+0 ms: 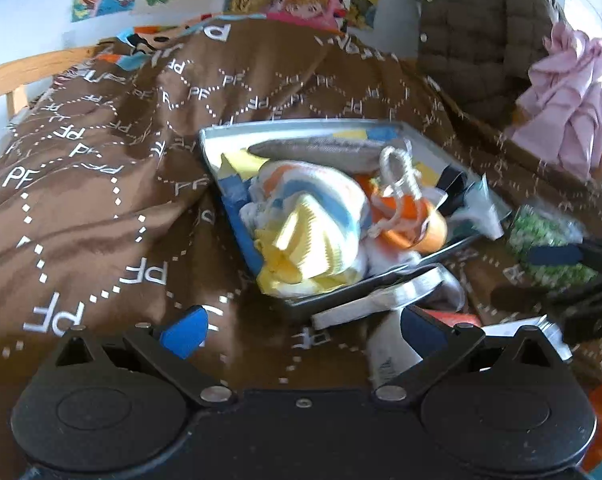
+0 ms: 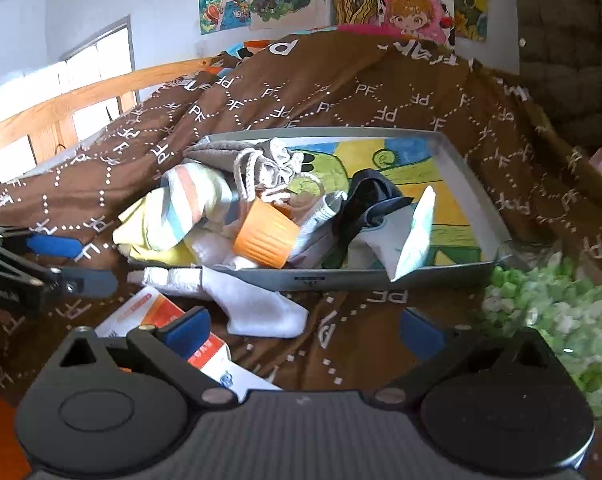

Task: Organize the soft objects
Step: 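Move both grippers toward the white fabric items at the tray rim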

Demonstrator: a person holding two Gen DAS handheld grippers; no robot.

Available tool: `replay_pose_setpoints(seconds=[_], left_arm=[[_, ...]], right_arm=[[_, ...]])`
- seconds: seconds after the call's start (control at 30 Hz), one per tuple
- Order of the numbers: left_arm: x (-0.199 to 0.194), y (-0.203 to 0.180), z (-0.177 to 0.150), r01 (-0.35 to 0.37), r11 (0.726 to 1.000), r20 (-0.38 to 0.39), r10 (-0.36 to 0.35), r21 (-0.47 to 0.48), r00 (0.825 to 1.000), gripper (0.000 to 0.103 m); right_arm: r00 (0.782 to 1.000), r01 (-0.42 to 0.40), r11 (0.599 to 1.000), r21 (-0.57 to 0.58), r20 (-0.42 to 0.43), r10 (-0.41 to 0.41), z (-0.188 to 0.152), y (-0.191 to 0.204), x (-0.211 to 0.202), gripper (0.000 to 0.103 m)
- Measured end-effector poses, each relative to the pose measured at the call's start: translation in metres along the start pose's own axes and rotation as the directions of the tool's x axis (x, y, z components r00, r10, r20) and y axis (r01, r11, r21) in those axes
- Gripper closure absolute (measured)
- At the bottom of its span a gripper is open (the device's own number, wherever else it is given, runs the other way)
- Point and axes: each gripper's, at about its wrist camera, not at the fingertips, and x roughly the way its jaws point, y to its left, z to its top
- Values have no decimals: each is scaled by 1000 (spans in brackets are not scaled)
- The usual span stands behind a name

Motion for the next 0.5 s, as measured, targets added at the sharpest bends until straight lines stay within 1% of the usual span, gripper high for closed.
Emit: replay_pose_setpoints(seconds=[0.1, 0.17, 0.27, 0.37, 0.4, 0.43, 0.5], left_arm=[[10, 9, 0, 33, 999, -39, -32, 40, 999, 4], [13, 10, -1, 64, 993, -62, -58, 103, 996, 6], [18, 6, -3, 104, 973, -84, -88, 205, 993, 9], [22, 3, -3, 129, 960, -93, -108, 249, 990, 11], [24, 2, -2, 138, 956, -100, -116, 260, 988, 15], [24, 0, -2, 150, 950, -103, -126, 273, 987, 22], [25, -2, -3, 181, 939, -121, -151, 292, 981, 32]], right_arm=[[1000, -22, 1000, -20, -2, 22, 1, 2, 6, 4], [999, -32, 998, -47, -10, 32, 1, 5, 10, 6], [999, -38, 997, -69, -28, 36, 0, 7, 18, 10], [999, -35, 997, -75, -26, 33, 0, 6, 23, 11], [999, -33, 997, -76, -24, 32, 0, 5, 24, 12], [999, -30, 996, -82, -24, 28, 1, 5, 25, 13], [999, -22, 995, -99, -25, 19, 2, 5, 26, 15]])
